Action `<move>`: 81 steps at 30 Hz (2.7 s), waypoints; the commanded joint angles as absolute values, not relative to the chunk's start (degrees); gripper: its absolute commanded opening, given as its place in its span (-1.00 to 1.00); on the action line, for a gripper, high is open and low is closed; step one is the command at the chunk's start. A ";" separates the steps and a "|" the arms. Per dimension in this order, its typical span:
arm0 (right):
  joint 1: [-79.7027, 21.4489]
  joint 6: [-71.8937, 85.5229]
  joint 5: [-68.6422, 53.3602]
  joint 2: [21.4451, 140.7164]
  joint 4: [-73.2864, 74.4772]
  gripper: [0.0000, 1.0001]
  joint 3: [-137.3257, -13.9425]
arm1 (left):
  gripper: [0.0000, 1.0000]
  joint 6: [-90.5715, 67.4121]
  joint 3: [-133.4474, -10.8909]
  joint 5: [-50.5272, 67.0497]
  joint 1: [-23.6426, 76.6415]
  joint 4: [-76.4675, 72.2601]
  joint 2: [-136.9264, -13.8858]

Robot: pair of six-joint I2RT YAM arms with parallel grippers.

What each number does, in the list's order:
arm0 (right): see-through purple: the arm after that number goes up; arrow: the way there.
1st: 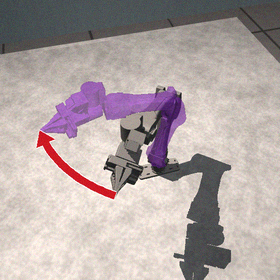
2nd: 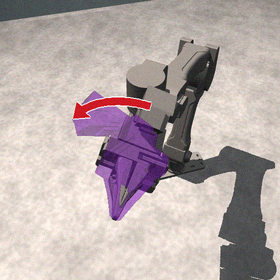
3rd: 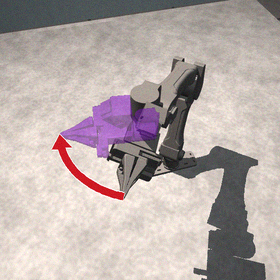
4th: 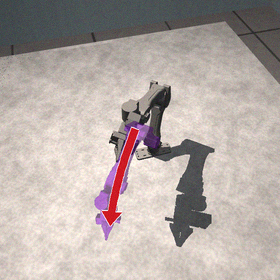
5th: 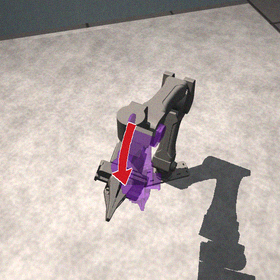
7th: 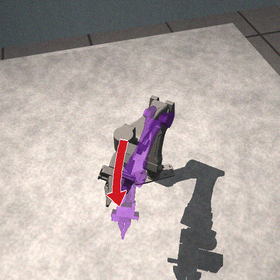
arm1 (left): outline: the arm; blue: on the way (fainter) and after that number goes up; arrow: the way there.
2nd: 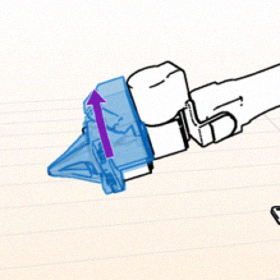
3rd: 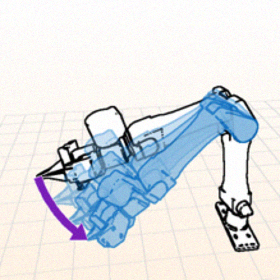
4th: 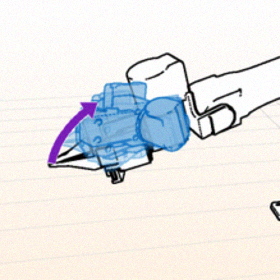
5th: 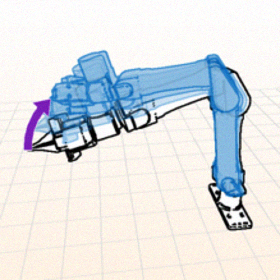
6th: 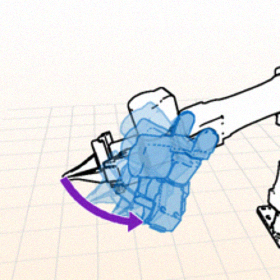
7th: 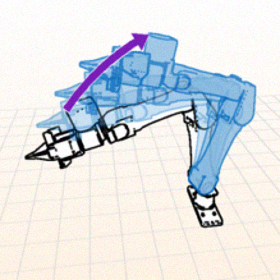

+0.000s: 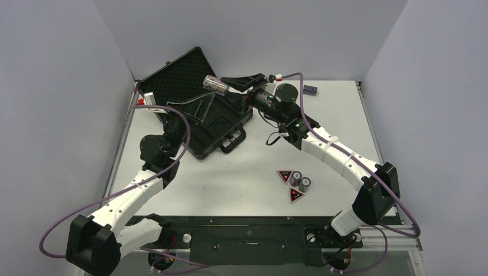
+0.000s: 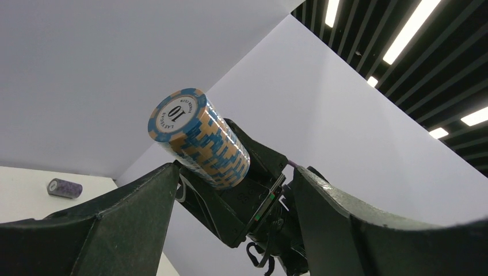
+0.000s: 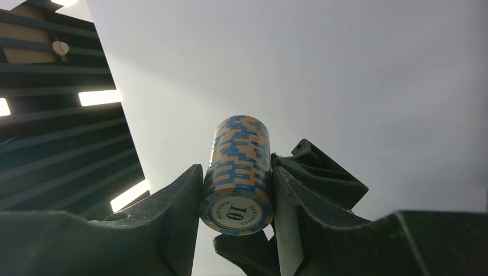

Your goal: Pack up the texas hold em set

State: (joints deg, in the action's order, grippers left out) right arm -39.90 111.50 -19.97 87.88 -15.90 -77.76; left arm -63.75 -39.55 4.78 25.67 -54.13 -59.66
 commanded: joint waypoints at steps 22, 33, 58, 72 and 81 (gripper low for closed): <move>-43.51 108.14 -20.06 82.73 -27.12 -1.00 -75.24 | 0.37 -71.28 -39.02 2.30 24.96 -69.66 -64.62; -44.31 107.96 -17.81 81.75 -26.17 -1.00 -73.87 | -1.00 -71.32 -39.24 1.76 24.79 -67.82 -63.93; -27.61 81.21 -19.03 65.11 8.63 0.63 -69.44 | -1.00 -61.51 -51.06 2.48 21.63 -23.25 -52.27; -18.64 66.80 -18.69 49.83 31.26 0.59 -64.25 | -1.00 -59.95 -66.90 -2.50 14.12 29.68 -57.76; -18.11 65.35 -18.22 48.54 32.03 0.58 -60.79 | -1.00 -52.61 -77.09 0.00 8.29 46.06 -67.39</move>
State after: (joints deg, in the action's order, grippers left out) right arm -18.39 67.20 -18.68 49.04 31.88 -61.95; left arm -57.06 -68.60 -1.23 9.98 39.99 -64.03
